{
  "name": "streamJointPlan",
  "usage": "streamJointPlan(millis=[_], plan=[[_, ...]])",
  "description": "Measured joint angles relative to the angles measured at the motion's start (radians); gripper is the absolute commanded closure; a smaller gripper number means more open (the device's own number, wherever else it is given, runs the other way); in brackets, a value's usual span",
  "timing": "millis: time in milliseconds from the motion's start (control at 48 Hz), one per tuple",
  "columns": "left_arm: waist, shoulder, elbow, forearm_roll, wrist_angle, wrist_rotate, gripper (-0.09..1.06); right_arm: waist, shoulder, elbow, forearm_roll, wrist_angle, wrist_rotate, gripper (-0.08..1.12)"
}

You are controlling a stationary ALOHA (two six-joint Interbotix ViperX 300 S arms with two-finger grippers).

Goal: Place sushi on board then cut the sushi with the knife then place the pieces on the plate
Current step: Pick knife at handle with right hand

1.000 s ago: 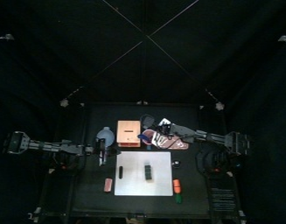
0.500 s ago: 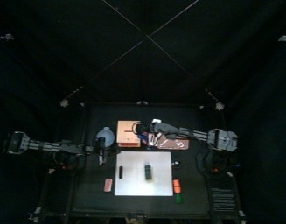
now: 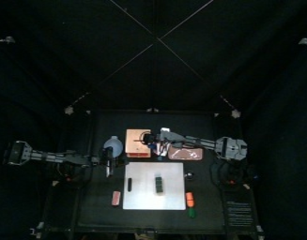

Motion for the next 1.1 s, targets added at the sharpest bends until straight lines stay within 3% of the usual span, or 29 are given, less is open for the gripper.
streamJointPlan(millis=[438,1104], plan=[[0.000,0.000,0.009,0.000,0.000,0.000,0.99,-0.017,0.031,0.002,0.008,0.006,-0.002,0.28],[0.003,0.000,0.017,0.000,0.000,-0.002,0.99,-0.029,0.029,-0.038,0.028,0.055,-0.002,0.65]])
